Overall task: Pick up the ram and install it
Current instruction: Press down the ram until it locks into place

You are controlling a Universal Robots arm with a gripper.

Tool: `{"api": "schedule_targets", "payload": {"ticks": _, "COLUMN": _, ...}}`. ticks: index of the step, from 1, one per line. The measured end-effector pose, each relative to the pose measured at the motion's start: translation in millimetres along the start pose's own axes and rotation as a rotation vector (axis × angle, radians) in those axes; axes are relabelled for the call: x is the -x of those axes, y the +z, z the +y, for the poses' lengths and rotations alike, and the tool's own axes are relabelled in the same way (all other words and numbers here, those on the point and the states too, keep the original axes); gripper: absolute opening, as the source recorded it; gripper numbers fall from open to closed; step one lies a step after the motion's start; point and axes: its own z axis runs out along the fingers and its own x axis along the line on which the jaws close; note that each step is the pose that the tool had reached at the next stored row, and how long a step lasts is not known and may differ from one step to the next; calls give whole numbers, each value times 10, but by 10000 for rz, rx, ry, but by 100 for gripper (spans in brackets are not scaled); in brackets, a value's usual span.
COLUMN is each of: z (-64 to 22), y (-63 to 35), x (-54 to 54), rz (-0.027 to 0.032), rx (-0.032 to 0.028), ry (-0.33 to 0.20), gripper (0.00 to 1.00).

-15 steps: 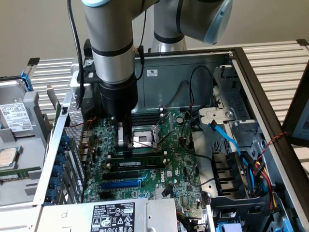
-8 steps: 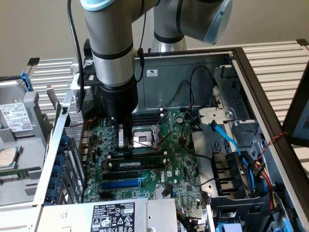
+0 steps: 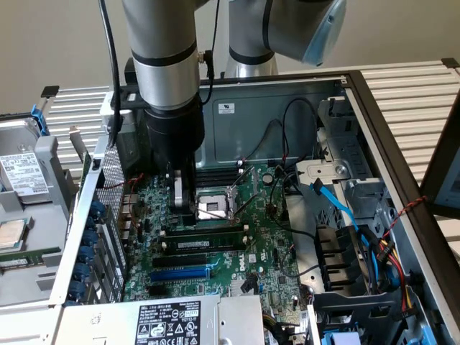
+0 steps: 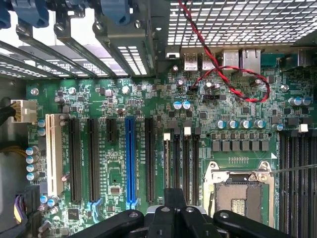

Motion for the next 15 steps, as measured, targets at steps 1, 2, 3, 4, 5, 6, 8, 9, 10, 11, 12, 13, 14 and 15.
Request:
{"api": "schedule_targets", "payload": {"ticks": 1, "z": -17, "y": 0, "x": -6, "rz": -1, "rx": 9, "ry": 0, "gripper": 10}}
{"api": "schedule_targets", "payload": {"ticks": 2, "z": -39, "y": -2, "x": -14, "rz": -1, "rx": 30, "ry": 0, "gripper": 10}}
{"api": "schedule_targets", "payload": {"ticks": 3, "z": -59, "y": -2, "x": -20, "rz": -10, "rx": 47, "ry": 0, "gripper": 10}}
{"api": "schedule_targets", "payload": {"ticks": 4, "z": -68, "y": -3, "x": -24, "rz": -17, "rx": 56, "ry": -1, "gripper": 10}}
{"api": "schedule_targets", "payload": {"ticks": 5, "z": -70, "y": -3, "x": -25, "rz": -20, "rx": 57, "ry": -1, "gripper": 10}}
{"api": "schedule_targets", "payload": {"ticks": 6, "z": -70, "y": -3, "x": -24, "rz": -26, "rx": 58, "ry": 1, "gripper": 10}}
{"api": "schedule_targets", "payload": {"ticks": 8, "z": -70, "y": -2, "x": -24, "rz": -27, "rx": 58, "ry": 1, "gripper": 10}}
{"api": "schedule_targets", "payload": {"ticks": 9, "z": -70, "y": -3, "x": -25, "rz": -27, "rx": 59, "ry": 0, "gripper": 10}}
{"api": "schedule_targets", "payload": {"ticks": 10, "z": -70, "y": -2, "x": -25, "rz": -27, "rx": 59, "ry": 0, "gripper": 10}}
{"api": "schedule_targets", "payload": {"ticks": 11, "z": -70, "y": -3, "x": -25, "rz": -27, "rx": 61, "ry": 0, "gripper": 10}}
{"api": "schedule_targets", "payload": {"ticks": 12, "z": -70, "y": -3, "x": -25, "rz": -27, "rx": 62, "ry": 0, "gripper": 10}}
{"api": "schedule_targets", "payload": {"ticks": 13, "z": -70, "y": -3, "x": -25, "rz": -27, "rx": 63, "ry": 0, "gripper": 10}}
{"api": "schedule_targets", "payload": {"ticks": 14, "z": -70, "y": -3, "x": -25, "rz": -27, "rx": 63, "ry": 0, "gripper": 10}}
{"api": "schedule_targets", "payload": {"ticks": 15, "z": -70, "y": -3, "x": -25, "rz": -26, "rx": 64, "ry": 0, "gripper": 10}}
